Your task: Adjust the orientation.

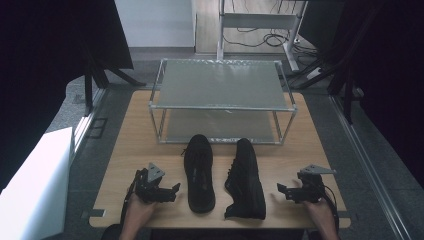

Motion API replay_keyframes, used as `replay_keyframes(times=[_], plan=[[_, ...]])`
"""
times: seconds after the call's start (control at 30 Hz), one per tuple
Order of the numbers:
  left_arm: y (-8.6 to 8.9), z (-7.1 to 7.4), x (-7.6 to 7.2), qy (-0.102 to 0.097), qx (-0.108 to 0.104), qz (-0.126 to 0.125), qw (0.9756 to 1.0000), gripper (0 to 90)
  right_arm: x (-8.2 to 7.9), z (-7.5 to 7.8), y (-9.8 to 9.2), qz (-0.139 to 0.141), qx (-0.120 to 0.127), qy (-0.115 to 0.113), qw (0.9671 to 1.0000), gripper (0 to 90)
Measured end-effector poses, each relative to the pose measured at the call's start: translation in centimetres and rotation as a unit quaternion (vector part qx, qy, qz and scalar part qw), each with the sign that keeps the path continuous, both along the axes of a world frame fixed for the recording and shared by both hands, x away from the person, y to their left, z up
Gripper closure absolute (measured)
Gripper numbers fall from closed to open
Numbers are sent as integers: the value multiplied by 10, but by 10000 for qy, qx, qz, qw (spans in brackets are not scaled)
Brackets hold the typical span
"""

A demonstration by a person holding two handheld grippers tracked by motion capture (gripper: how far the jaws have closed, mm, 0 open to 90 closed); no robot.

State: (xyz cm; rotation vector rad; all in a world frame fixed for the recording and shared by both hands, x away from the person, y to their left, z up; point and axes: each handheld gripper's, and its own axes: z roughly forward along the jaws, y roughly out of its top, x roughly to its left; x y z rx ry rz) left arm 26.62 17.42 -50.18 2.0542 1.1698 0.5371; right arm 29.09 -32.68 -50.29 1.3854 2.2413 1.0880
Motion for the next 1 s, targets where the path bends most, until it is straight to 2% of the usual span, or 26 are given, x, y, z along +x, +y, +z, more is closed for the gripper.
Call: replay_keyframes(times=[0.23,0.5,1.0], plan=[[5,0,0,22,-38,95,9999,0,1,7,2,22,71,-34,10000,0],[7,-1,0,37,-43,133,9999,0,2,20,10,174,113,-78,9998,0],[8,-1,0,36,-127,148,9998,0,11,57,37,400,297,-204,9986,0]])
